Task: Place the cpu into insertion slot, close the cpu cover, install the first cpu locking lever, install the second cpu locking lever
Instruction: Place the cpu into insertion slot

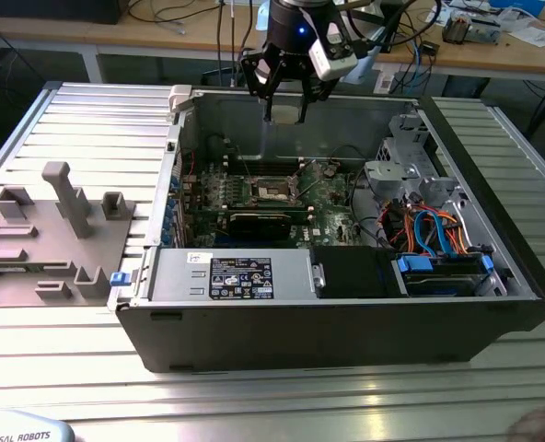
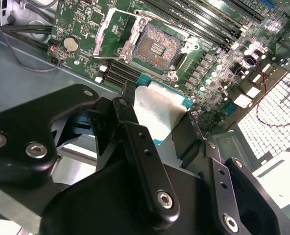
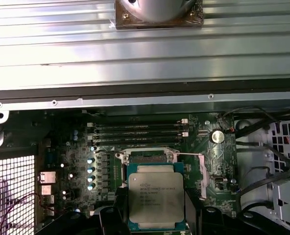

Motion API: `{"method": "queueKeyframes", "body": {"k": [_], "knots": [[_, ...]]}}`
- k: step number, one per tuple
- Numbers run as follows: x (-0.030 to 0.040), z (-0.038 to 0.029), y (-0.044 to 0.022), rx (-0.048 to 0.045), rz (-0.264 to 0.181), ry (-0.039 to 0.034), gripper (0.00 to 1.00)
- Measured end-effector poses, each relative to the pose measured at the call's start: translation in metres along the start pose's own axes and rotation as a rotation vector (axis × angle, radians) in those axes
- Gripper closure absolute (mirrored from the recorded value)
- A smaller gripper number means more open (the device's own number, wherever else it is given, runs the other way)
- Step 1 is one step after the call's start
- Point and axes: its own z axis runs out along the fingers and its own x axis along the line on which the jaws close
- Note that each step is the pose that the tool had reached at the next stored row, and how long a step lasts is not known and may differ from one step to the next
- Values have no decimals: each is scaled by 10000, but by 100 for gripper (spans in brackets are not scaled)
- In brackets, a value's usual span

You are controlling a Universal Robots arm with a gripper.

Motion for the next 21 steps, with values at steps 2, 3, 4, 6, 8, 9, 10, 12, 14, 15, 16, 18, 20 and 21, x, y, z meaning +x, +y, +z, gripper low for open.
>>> {"method": "queueKeyframes", "body": {"k": [2,3,4,6,8,9,10,12,14,15,16,18,20,21], "knots": [[0,1,0,0,35,-3,46],[0,1,0,-1,56,-5,46],[0,2,0,-2,70,-7,46],[0,2,0,-2,104,-9,46],[0,4,0,-2,150,-13,46],[0,5,-1,-3,170,-16,46],[0,6,-1,-3,181,-16,46],[0,7,-1,-3,196,-18,46],[0,7,-1,-3,210,-18,46],[0,8,-1,-5,218,-20,46],[0,9,-1,-4,228,-21,46],[0,10,-1,-4,241,-22,46],[0,11,-1,-5,248,-22,46],[0,11,-1,-5,251,-22,46]]}}
